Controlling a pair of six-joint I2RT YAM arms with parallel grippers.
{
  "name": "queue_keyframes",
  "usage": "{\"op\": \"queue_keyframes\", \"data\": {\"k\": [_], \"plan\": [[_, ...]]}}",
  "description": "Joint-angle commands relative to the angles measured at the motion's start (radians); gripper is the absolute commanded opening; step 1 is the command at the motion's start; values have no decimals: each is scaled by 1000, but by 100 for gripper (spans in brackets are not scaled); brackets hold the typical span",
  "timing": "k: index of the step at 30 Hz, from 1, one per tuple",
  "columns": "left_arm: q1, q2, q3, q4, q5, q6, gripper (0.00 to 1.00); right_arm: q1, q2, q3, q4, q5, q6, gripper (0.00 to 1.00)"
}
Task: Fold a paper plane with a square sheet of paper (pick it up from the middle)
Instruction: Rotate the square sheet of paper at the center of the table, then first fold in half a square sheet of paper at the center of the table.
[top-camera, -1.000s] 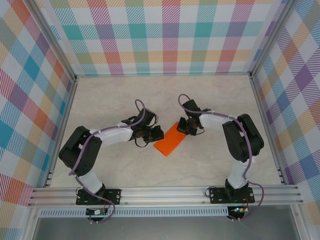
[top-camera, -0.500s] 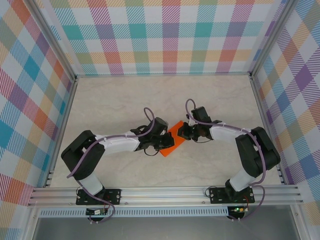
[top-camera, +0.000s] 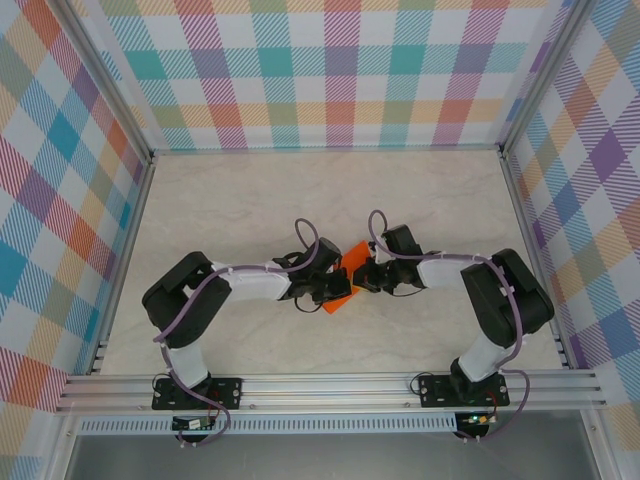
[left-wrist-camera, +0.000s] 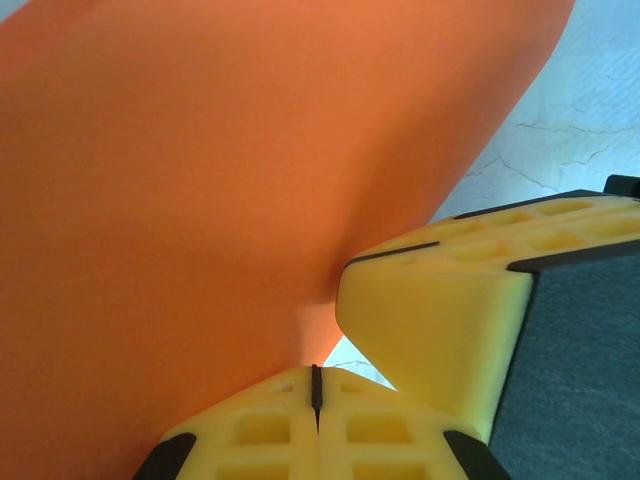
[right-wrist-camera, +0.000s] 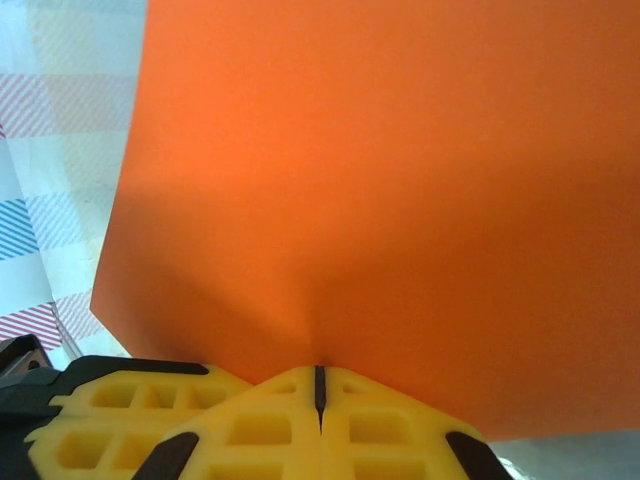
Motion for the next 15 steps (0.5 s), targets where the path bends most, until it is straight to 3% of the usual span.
{"op": "queue_keyframes", "data": {"k": [1, 15], "plan": [[-15, 19, 37, -32, 14, 18, 0, -6, 21, -6, 22, -22, -43, 0], [-15, 64, 59, -94, 2, 21, 0, -6, 69, -18, 43, -26, -75, 0]]}}
